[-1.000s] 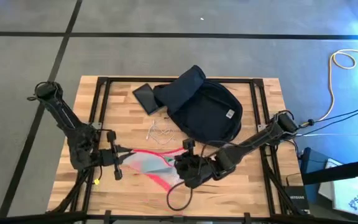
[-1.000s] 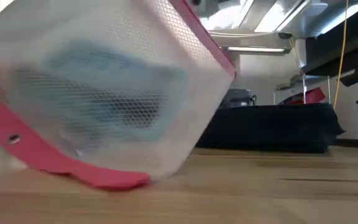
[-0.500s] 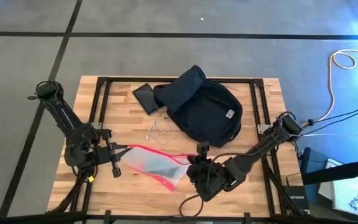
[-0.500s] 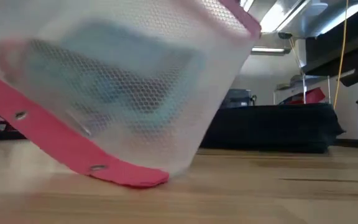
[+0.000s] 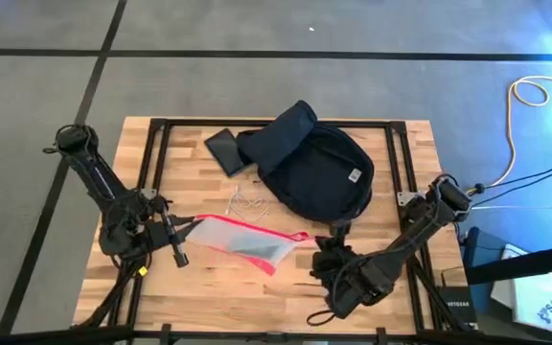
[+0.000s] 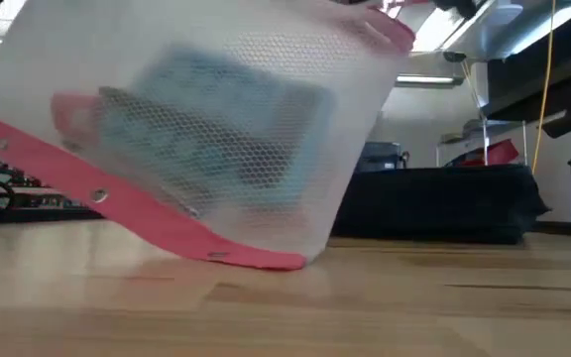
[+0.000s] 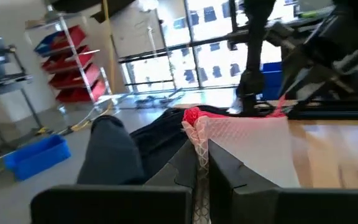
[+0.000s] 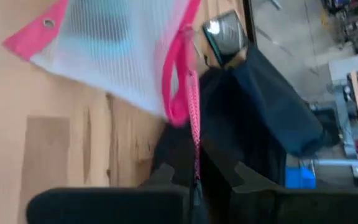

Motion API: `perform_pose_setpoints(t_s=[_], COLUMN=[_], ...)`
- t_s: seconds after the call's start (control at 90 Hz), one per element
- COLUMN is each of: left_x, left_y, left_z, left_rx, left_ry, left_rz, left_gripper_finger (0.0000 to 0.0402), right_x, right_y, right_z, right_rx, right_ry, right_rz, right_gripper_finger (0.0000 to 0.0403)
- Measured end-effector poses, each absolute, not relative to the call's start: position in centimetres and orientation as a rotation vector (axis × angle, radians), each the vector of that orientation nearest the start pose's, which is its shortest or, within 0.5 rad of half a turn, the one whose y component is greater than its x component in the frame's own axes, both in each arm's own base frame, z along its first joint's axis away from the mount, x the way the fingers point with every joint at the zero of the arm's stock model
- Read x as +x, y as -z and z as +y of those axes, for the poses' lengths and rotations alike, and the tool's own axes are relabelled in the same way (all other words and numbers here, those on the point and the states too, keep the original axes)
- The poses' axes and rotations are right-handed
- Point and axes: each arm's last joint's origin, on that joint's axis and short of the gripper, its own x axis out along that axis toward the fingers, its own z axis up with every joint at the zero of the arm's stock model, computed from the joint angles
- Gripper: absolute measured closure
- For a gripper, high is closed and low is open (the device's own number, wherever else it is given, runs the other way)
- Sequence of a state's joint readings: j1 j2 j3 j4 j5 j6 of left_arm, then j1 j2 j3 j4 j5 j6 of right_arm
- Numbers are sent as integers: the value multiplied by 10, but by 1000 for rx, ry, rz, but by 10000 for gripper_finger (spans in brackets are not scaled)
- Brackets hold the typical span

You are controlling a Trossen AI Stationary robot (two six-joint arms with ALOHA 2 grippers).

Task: Unpack backpack
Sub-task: Close the transparent zip bag

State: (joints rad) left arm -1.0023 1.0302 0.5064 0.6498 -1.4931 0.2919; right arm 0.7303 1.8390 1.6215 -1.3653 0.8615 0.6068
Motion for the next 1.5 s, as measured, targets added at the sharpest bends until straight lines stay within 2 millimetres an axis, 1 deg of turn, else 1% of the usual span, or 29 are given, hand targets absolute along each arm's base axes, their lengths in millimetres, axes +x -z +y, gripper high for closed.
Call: perform_pose_setpoints(t_s=[0.133, 0.244, 0.389, 0.678, 0.867, 1.033, 1.289, 1.5], left_x=[129, 130, 131, 131, 131, 131, 131, 131], left_y=[-268, -268, -268, -268, -268, -268, -268, -268], left_z=[-149, -149, -147, -146, -145, -145, -146, -146], left_rx=[163, 125, 39, 50, 64, 63, 64, 70], left_ry=[-493, -495, -535, -571, -583, -583, -570, -568], left_rz=[31, 22, 5, 13, 19, 19, 17, 18], left_gripper_finger=[402, 402, 402, 402, 402, 402, 402, 402], right_x=[257, 249, 248, 243, 242, 241, 240, 239], right_y=[-279, -281, -282, -292, -290, -289, -287, -287], right_z=[209, 208, 206, 202, 203, 203, 205, 206], right_rx=[-571, -582, -560, -513, -468, -469, -505, -558], right_ry=[471, 506, 522, 509, 476, 434, 298, 203], right_rz=[1007, 1027, 1022, 1027, 1098, 1152, 1281, 1342], right_gripper_finger=[403, 403, 403, 403, 403, 403, 403, 403])
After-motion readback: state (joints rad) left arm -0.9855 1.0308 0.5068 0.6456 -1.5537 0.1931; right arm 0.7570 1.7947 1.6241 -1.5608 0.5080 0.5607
